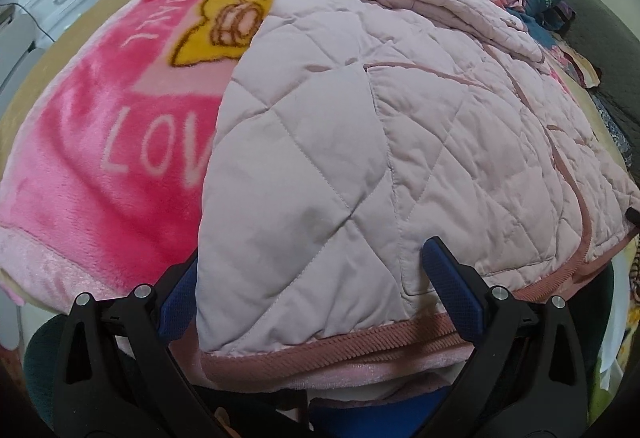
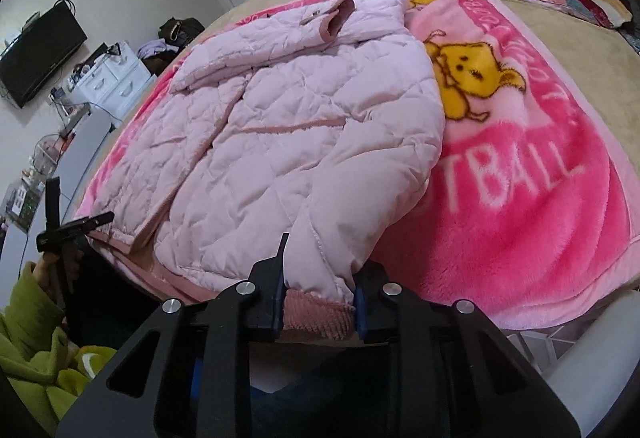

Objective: Fold large clothes

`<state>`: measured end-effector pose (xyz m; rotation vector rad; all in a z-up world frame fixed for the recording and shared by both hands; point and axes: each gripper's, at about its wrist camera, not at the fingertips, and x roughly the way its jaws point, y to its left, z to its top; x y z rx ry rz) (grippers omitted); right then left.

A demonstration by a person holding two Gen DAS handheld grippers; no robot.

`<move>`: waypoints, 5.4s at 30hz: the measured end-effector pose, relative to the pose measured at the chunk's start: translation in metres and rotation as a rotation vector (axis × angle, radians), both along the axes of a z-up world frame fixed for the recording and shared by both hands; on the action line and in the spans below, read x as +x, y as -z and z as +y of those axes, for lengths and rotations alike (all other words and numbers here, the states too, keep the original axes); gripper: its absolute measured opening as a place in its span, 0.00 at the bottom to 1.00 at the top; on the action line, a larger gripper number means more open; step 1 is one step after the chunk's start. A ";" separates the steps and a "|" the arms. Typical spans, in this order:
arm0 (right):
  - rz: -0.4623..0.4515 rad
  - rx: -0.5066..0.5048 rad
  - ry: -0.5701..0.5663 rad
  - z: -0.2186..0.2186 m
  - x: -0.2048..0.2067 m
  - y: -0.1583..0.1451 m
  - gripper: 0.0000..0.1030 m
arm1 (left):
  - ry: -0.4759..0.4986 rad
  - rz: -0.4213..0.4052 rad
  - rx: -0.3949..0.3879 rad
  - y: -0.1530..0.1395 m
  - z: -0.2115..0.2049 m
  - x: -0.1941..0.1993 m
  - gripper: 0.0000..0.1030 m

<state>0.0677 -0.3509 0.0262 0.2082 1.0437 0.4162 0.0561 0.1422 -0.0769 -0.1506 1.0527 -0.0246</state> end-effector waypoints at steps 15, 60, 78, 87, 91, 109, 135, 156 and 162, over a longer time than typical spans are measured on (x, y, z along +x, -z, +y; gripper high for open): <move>0.132 0.013 0.014 -0.006 -0.010 0.047 0.57 | 0.020 -0.010 -0.078 -0.010 0.001 -0.005 0.35; 0.116 0.102 0.015 -0.001 -0.015 0.045 0.25 | 0.027 -0.038 -0.111 -0.006 -0.002 -0.007 0.22; -0.158 0.173 0.016 0.005 -0.016 -0.030 0.12 | 0.038 -0.213 -0.136 -0.065 -0.006 -0.010 0.10; -0.190 0.197 0.065 -0.001 0.005 -0.053 0.12 | 0.034 -0.302 -0.139 -0.096 -0.012 0.002 0.10; -0.199 0.195 0.080 -0.002 0.012 -0.061 0.12 | 0.031 -0.324 -0.136 -0.105 -0.012 0.008 0.10; -0.279 0.229 0.128 -0.009 0.041 -0.096 0.12 | 0.022 -0.433 -0.133 -0.156 -0.015 0.039 0.10; -0.322 0.227 0.212 -0.011 0.104 -0.117 0.12 | 0.002 -0.458 -0.080 -0.181 -0.017 0.101 0.10; -0.467 0.211 0.204 -0.004 0.191 -0.183 0.12 | -0.060 -0.534 -0.107 -0.225 0.004 0.170 0.10; -0.482 0.189 0.217 -0.001 0.224 -0.185 0.12 | -0.078 -0.543 -0.097 -0.229 0.006 0.200 0.10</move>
